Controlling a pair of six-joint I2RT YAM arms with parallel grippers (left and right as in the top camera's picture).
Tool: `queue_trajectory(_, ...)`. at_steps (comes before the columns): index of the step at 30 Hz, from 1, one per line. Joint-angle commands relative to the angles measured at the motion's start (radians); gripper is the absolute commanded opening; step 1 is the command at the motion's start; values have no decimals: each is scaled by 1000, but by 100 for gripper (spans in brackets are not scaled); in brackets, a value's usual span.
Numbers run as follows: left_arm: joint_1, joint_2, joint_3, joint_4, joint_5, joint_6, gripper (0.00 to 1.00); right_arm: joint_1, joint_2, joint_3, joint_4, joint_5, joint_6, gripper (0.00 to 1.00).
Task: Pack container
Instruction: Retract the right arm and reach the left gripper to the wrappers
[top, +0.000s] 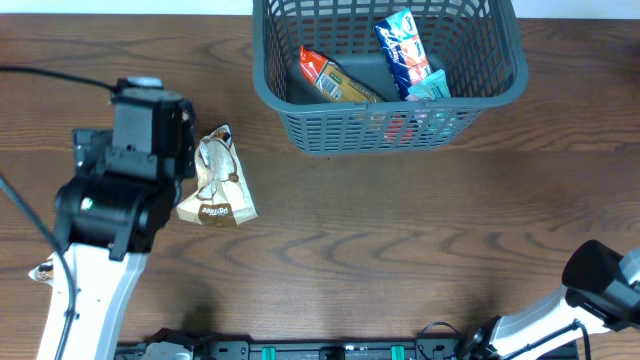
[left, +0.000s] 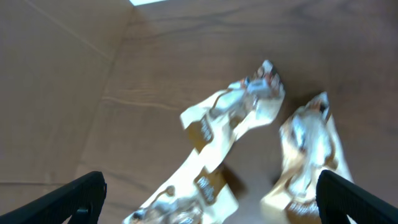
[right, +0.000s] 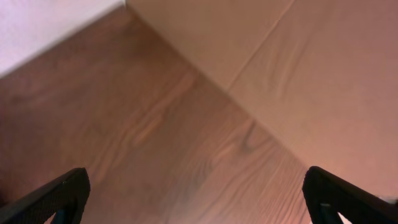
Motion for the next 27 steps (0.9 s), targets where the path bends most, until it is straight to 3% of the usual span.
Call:
queue_trajectory(1,18,50,15,22,9,-163,99,-6,-8,-56,-3,17,44,99)
queue_trajectory(5,76,113,15,16,78,-364,99,-6,-8,-113,-9,17,44,99)
queue_trajectory(12,180,202,15,55,512,-380,99,-6,-7,-150,-9,17,44,99)
queue_trajectory(21,183,353,15,55,533,-407,99,-6,-7,-150,-9,17,44,99)
queue_trajectory(25,183,420,15,40,550,-365,99,-6,-7,-150,-10,17,44,99)
queue_trajectory(27,183,459,15,58,627,-317,99,-6,-7,-150,-10,17,44,99)
